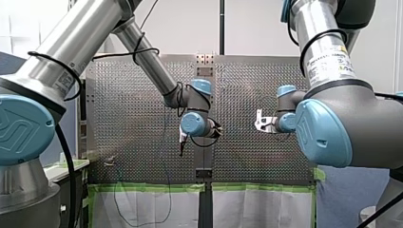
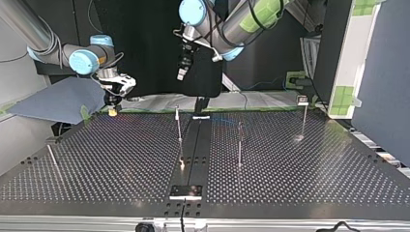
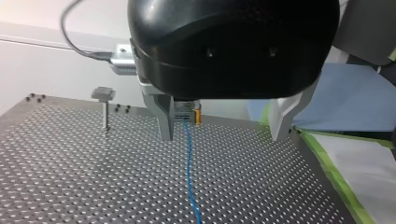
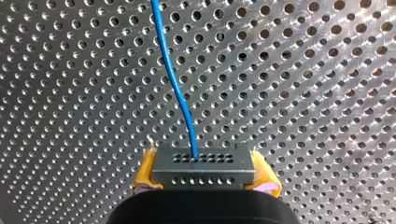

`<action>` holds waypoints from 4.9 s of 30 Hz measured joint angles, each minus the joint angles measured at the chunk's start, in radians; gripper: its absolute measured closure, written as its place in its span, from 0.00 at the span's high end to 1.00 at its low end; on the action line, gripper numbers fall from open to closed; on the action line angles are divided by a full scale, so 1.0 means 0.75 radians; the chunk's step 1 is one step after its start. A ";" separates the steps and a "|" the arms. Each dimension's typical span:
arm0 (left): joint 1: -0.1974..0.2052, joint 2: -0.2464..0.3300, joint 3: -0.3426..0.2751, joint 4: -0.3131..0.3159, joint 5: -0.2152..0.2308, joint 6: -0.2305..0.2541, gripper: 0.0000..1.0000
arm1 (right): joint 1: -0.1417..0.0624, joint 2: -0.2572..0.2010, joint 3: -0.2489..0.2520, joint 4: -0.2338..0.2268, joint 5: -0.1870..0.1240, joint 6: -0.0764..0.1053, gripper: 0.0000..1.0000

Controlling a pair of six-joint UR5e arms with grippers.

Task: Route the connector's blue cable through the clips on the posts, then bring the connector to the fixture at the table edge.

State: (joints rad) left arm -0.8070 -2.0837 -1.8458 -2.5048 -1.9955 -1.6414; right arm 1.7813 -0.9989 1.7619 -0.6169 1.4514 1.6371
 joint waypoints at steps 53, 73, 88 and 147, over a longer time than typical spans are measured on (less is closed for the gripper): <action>0.300 0.399 -0.619 0.544 0.128 -0.183 1.00 | 0.003 0.005 0.000 0.008 -0.008 0.001 0.00; 0.322 0.277 -0.662 0.530 0.053 -0.083 1.00 | 0.005 0.003 0.000 0.014 -0.008 0.000 0.00; 0.324 0.304 -0.668 0.631 0.149 -0.122 1.00 | -0.016 -0.099 -0.022 0.111 0.064 0.002 0.00; 0.333 0.372 -0.678 0.618 0.079 -0.059 1.00 | -0.401 -0.192 -0.210 0.254 -0.210 -0.191 0.00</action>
State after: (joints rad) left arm -0.5574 -1.8044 -2.3543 -2.0409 -1.9359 -1.6857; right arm 1.4804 -1.1430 1.6042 -0.4267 1.2939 1.4940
